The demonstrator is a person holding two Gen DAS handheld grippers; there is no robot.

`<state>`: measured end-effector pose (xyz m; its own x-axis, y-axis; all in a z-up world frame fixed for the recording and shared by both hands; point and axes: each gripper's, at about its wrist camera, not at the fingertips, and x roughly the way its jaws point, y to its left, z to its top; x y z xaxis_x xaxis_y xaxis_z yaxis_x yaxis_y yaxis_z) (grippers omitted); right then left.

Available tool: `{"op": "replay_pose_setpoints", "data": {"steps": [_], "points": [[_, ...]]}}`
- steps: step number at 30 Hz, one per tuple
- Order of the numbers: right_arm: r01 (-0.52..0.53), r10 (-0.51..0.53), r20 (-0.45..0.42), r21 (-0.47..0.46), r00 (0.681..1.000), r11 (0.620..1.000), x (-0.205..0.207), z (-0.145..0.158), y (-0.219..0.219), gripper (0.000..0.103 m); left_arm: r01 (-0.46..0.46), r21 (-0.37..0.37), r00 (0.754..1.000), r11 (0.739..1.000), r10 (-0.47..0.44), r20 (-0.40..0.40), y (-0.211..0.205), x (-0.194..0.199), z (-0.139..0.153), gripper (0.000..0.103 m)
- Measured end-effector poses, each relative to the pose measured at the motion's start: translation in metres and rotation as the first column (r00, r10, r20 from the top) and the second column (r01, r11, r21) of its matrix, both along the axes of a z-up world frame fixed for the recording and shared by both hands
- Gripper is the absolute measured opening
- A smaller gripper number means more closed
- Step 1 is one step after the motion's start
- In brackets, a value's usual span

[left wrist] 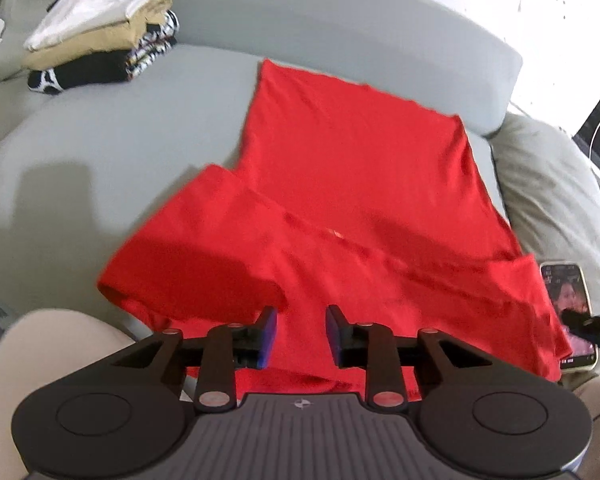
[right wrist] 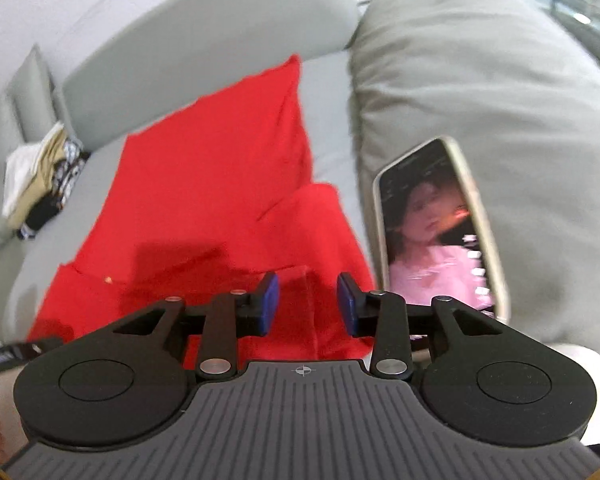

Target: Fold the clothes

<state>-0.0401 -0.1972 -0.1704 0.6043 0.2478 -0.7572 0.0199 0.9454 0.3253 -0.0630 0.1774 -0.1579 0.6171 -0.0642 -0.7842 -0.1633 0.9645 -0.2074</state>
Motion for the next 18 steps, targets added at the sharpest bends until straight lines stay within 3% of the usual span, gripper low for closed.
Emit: {"op": "replay_pose_setpoints", "data": {"steps": [6,8,10,11,14,18], "points": [[-0.046,0.046,-0.011,-0.068,0.999,0.997,0.006,-0.019,0.01,0.042,-0.075,0.004,0.997,0.997,0.075,0.037,0.028,-0.001,0.005,0.03],[-0.085,0.087,0.009,-0.156,0.996,0.984,0.0,-0.015,0.025,0.036,-0.115,0.013,0.992,0.993,0.114,0.05,0.039,-0.001,0.005,0.03],[-0.13,0.14,0.024,-0.241,0.99,0.962,-0.004,-0.01,0.039,0.01,-0.162,0.01,0.985,0.987,0.161,0.062,0.05,-0.002,0.006,0.03],[-0.143,0.156,0.028,-0.27,0.987,0.952,-0.007,-0.007,0.044,0.006,-0.185,0.007,0.981,0.983,0.184,0.068,0.056,-0.002,0.006,0.03],[-0.149,0.185,0.075,-0.342,0.98,0.928,-0.013,0.008,0.056,0.006,-0.217,0.022,0.973,0.976,0.215,0.088,0.07,0.003,0.007,0.031],[-0.149,0.208,0.125,-0.371,0.97,0.917,-0.012,0.031,0.063,0.006,-0.206,0.082,0.976,0.975,0.198,0.092,0.083,0.021,0.006,0.048]]}}
